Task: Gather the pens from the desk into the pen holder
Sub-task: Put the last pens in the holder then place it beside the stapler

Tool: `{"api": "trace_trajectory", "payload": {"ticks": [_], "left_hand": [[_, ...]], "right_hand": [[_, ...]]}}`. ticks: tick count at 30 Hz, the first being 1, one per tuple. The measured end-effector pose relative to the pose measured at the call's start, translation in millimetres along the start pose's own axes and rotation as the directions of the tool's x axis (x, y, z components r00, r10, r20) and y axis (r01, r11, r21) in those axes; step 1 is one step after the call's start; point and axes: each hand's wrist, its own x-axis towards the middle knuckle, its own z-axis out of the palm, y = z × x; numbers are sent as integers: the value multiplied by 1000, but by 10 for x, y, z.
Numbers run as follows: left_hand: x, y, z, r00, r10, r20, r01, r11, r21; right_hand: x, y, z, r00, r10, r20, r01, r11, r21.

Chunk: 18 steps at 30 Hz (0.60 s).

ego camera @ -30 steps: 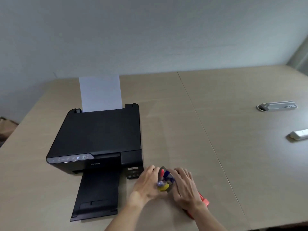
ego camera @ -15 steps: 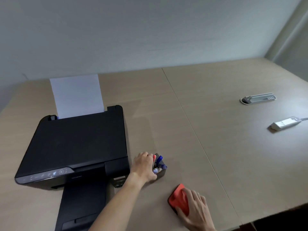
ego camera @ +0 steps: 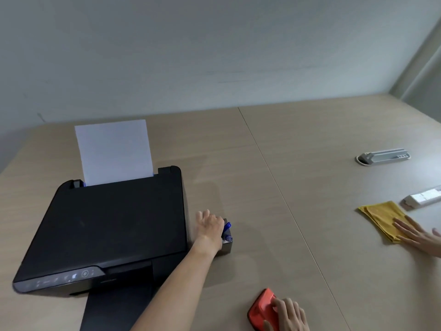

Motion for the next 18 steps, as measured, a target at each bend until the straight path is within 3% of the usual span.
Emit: {"api": "trace_trajectory", "payload": {"ticks": [4,7,10,14,18], "left_hand": [[26,-141,26,998,-43,40,42,999,21],[61,-261,51,996,-70,53,69,997,20],[85,-320,107,995,-72,63,70,997,29],[167,-357,157,997,-49,65,46,998,44],[321,-246,107,999,8,48,-10,999,41]], "right_hand": [[0,-112,116,976,-31,-216,39,999,37],[42,-130,217,968,-79,-239,76,997,-21],[40,-42,266,978,-152,-141,152,988,-7],[287,37,325,954,-267,134,276,959,-62],[722,24,325,941,-158,300,185,980,-66]]}}
